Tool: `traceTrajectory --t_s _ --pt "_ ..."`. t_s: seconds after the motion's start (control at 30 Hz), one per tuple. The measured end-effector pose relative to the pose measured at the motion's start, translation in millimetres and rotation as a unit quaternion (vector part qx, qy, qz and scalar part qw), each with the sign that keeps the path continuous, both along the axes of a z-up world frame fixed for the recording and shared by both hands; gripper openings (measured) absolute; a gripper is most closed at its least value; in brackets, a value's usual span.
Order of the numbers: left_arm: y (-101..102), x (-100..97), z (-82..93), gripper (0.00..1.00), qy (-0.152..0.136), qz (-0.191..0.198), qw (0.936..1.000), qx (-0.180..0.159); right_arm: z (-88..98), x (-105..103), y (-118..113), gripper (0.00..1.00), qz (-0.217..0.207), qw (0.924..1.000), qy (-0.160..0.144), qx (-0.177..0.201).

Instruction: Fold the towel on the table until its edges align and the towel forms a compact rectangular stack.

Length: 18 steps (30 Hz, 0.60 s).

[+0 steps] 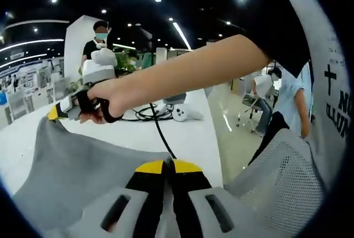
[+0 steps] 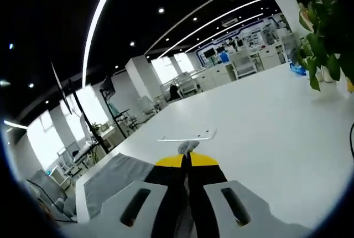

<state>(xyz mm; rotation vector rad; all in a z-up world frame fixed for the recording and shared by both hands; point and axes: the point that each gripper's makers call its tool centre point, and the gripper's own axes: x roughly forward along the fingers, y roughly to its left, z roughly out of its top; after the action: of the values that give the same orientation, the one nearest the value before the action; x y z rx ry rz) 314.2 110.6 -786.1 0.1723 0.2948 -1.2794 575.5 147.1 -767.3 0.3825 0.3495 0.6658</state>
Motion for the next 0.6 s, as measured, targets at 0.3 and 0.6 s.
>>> traceTrajectory --t_s 0.3,0.6 --pt "17 -3.0 40.9 0.04 -0.011 0.017 0.9992 -0.035 33.7 0 10 0.00 -0.006 0.9994 0.000 0.034" --pt "45 3.0 83.8 0.04 -0.047 0.047 0.9966 -0.050 69.7 3 43 0.00 0.006 0.9980 -0.005 0.063"
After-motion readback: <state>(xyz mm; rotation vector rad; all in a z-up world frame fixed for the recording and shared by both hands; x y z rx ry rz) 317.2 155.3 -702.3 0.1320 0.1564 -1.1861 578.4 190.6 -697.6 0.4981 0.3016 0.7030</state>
